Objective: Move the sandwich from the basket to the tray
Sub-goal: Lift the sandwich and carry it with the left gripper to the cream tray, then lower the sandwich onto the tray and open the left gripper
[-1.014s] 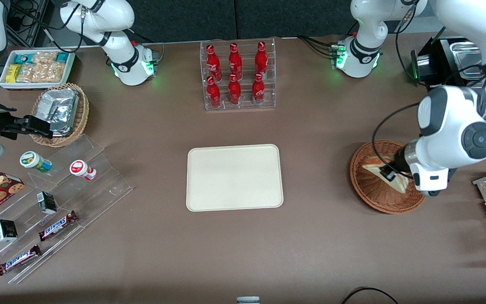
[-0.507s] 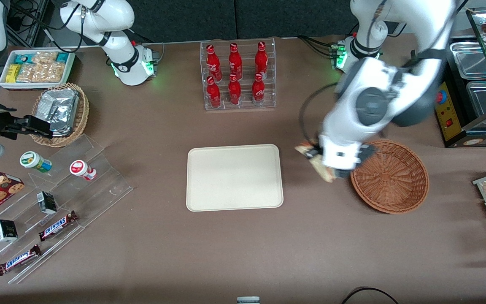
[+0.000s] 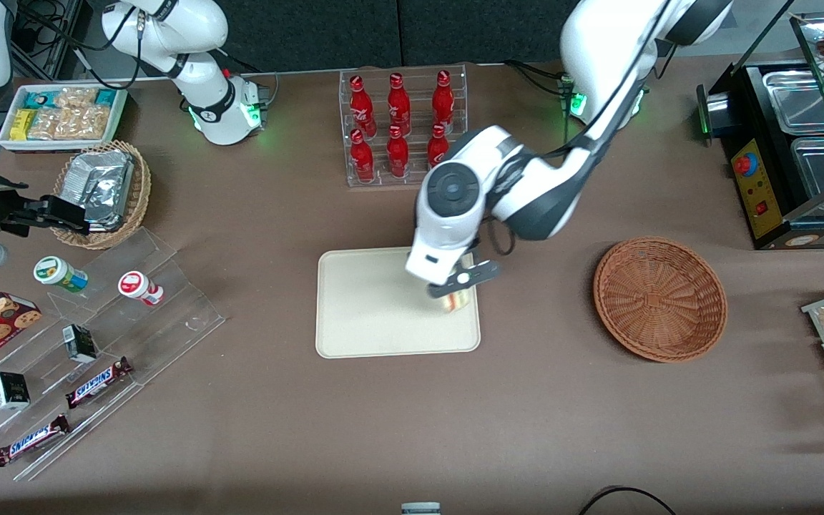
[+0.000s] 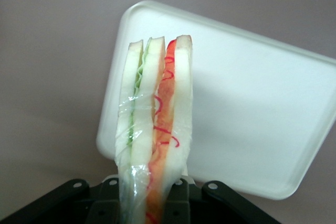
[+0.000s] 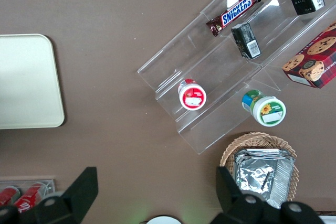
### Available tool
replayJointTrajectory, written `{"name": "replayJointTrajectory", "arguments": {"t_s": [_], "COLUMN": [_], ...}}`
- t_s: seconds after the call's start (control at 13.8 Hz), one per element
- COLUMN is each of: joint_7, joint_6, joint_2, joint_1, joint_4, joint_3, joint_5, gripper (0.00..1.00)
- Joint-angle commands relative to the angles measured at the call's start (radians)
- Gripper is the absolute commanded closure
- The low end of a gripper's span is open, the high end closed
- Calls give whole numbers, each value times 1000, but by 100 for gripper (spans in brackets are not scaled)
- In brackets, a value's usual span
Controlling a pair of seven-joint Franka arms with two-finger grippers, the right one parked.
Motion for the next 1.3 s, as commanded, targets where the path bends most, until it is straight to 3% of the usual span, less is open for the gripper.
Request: {"name": "replayJointTrajectory", "arguments": {"t_s": [0.0, 0.29, 0.72, 0.94, 1.01, 1.09, 1.16, 1.23], "joint_7": [88, 139, 274, 265, 257, 239, 231, 231], "joint_6": [75, 123, 202, 202, 202, 202, 202, 196], "joint_2": [112, 169, 232, 261, 266, 266, 261, 247], "joint_1": [-39, -92, -90, -92, -93, -92, -92, -86], "joint_4": [104, 107, 99, 92, 92, 92, 92, 96], "joint_3": [9, 15, 18, 18, 18, 18, 18, 17], "joint_5": [32, 35, 36, 38, 38, 37, 36, 35], "gripper": [86, 86, 87, 82, 72, 48, 11, 0]}}
